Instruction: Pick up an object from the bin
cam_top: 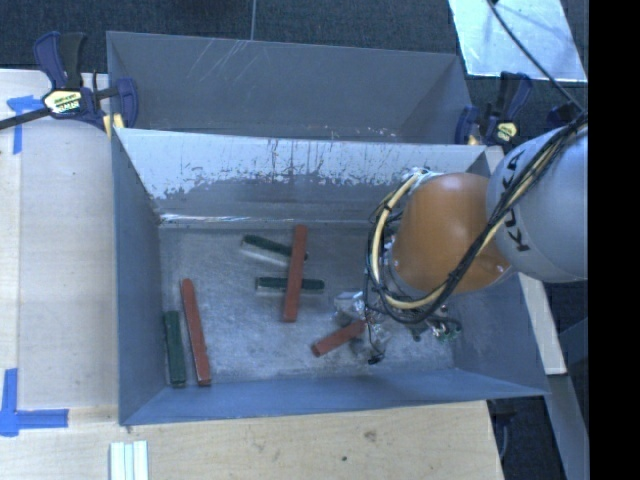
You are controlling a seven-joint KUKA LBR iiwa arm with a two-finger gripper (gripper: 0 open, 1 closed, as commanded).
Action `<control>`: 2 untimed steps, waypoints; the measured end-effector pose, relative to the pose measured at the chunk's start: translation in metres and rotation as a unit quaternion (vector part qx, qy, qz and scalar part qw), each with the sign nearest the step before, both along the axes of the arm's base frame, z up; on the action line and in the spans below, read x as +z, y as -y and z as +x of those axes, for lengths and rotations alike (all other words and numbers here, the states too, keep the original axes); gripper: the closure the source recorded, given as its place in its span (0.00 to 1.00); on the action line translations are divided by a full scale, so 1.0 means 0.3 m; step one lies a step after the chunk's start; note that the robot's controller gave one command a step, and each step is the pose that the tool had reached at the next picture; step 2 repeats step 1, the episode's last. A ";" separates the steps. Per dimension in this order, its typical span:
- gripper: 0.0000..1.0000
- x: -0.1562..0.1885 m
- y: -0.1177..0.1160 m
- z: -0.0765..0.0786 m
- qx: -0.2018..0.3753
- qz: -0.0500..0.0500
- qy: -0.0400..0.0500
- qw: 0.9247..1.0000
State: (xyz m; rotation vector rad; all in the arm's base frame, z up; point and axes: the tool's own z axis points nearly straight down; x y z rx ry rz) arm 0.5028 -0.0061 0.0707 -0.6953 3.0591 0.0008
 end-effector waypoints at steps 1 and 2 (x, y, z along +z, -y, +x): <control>1.00 0.523 -0.051 0.013 0.017 -0.001 0.004 1.000; 1.00 0.523 -0.051 0.013 0.017 -0.001 0.004 1.000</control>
Offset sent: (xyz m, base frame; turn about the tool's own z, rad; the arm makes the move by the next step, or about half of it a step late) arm 0.0014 0.0148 0.1521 -0.0351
